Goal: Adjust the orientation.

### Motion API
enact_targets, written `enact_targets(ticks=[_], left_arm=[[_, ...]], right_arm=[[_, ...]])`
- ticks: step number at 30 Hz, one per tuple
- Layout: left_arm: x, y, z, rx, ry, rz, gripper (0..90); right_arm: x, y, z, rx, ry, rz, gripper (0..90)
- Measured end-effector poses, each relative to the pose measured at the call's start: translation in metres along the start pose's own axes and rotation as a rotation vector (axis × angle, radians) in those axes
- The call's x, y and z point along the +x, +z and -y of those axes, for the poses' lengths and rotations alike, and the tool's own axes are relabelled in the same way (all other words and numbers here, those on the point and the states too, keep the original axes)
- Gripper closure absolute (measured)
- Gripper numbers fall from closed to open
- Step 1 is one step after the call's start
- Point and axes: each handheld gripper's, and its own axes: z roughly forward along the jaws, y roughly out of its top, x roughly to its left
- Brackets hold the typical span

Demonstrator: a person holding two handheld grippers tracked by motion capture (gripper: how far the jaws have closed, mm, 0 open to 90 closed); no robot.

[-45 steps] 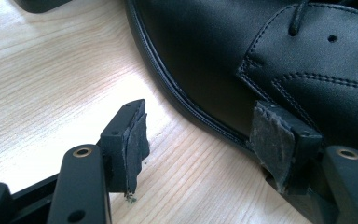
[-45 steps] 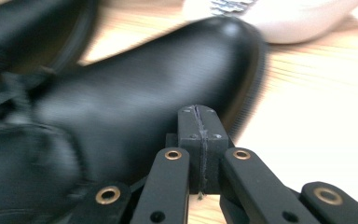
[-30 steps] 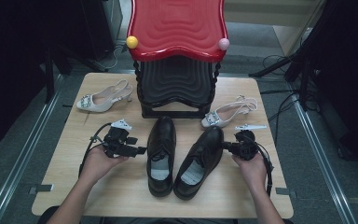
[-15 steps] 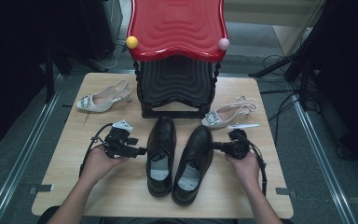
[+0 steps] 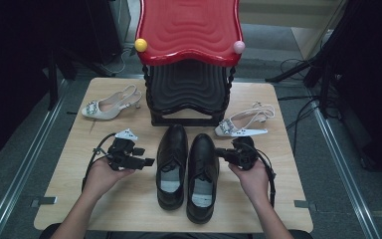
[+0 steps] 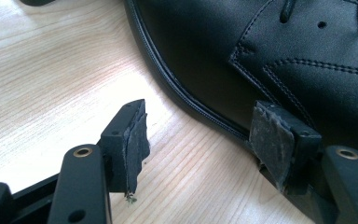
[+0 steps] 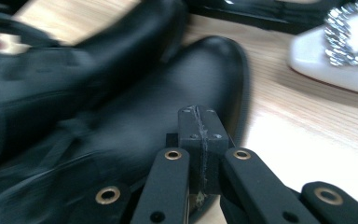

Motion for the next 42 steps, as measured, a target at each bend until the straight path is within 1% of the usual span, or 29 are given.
enact_targets(ticks=[1, 2, 3, 4, 7, 9, 12, 13, 14, 15, 17, 19, 20, 21, 23, 24, 25, 27, 28, 29, 33, 35, 38, 40, 41, 42], left_arm=[[0.0, 0.0, 0.0, 0.0, -0.001, -0.001, 36.7], [0.0, 0.0, 0.0, -0.001, -0.003, -0.001, 36.7], [0.0, -0.001, 0.0, -0.002, -0.002, -0.002, 36.8], [0.0, -0.001, 0.0, -0.002, 0.0, -0.002, 36.8], [-0.001, -0.001, 0.0, -0.002, -0.001, -0.002, 36.8], [-0.001, 0.0, 0.0, -0.005, -0.004, -0.002, 36.9], [0.0, 0.0, -0.001, -0.002, 0.001, -0.003, 36.9], [0.0, 0.001, -0.002, -0.002, 0.003, -0.003, 36.9], [0.0, 0.001, -0.002, -0.005, 0.001, -0.004, 36.9], [0.0, 0.001, -0.002, -0.004, 0.003, -0.002, 36.9], [0.001, 0.002, -0.003, -0.001, 0.003, 0.003, 37.0], [0.001, 0.003, -0.004, -0.001, 0.004, 0.001, 37.0], [0.0, 0.003, -0.004, 0.0, 0.006, 0.001, 37.0], [0.0, 0.003, -0.004, 0.0, 0.007, 0.002, 37.0], [0.0, 0.004, -0.005, 0.0, 0.006, 0.004, 37.0], [0.0, 0.004, -0.005, 0.003, 0.006, 0.004, 37.0], [0.0, 0.004, -0.005, 0.004, 0.007, 0.003, 37.0], [0.0, 0.004, -0.005, 0.001, 0.006, 0.002, 37.0], [0.0, 0.004, -0.005, 0.0, 0.006, 0.002, 37.1], [0.0, 0.004, -0.005, 0.0, 0.005, 0.003, 37.1], [-0.001, 0.004, -0.005, 0.003, 0.009, 0.005, 37.1], [-0.002, 0.005, -0.005, 0.003, 0.013, 0.004, 37.1], [-0.001, 0.005, -0.005, 0.008, 0.013, 0.006, 37.0], [-0.001, 0.006, -0.005, 0.012, 0.015, 0.007, 37.1], [-0.002, 0.006, -0.005, 0.014, 0.016, 0.007, 37.1], [-0.002, 0.006, -0.005, 0.014, 0.017, 0.006, 37.1]], right_arm=[[0.0, 0.0, 0.0, 0.0, 0.0, 0.0, 90.0], [0.006, -0.006, 0.001, -0.008, -0.013, -0.012, 90.0], [0.018, -0.016, 0.004, -0.009, -0.036, -0.032, 90.0], [0.018, -0.016, 0.004, -0.009, -0.036, -0.032, 90.0], [0.034, -0.028, 0.011, -0.006, -0.06, -0.066, 90.0], [0.045, -0.033, 0.016, 0.003, -0.081, -0.093, 90.0], [0.059, -0.035, 0.025, 0.023, -0.114, -0.125, 90.0], [0.063, -0.036, 0.028, 0.028, -0.12, -0.142, 90.0], [0.069, -0.035, 0.033, 0.039, -0.139, -0.171, 90.0], [0.069, -0.035, 0.033, 0.039, -0.139, -0.171, 90.0], [0.075, -0.034, 0.037, 0.057, -0.151, -0.19, 90.0], [0.079, -0.03, 0.04, 0.084, -0.163, -0.197, 90.0], [0.079, -0.023, 0.043, 0.109, -0.175, -0.189, 90.0], [0.079, -0.023, 0.043, 0.109, -0.175, -0.189, 90.0], [0.077, -0.017, 0.044, 0.13, -0.174, -0.166, 90.0], [0.075, -0.014, 0.044, 0.136, -0.167, -0.153, 90.0], [0.071, -0.011, 0.043, 0.142, -0.151, -0.157, 90.0], [0.069, -0.01, 0.043, 0.14, -0.147, -0.165, 90.0], [0.07, -0.009, 0.042, 0.138, -0.152, -0.162, 90.0], [0.07, -0.005, 0.042, 0.136, -0.167, -0.154, 90.0], [0.068, 0.0, 0.04, 0.134, -0.171, -0.163, 90.0], [0.067, 0.0, 0.039, 0.127, -0.173, -0.157, 90.0], [0.06, -0.003, 0.035, 0.103, -0.152, -0.147, 90.0], [0.055, -0.004, 0.033, 0.089, -0.125, -0.17, 90.0], [0.055, -0.003, 0.032, 0.077, -0.129, -0.17, 90.0], [0.055, -0.003, 0.032, 0.077, -0.129, -0.17, 90.0]])
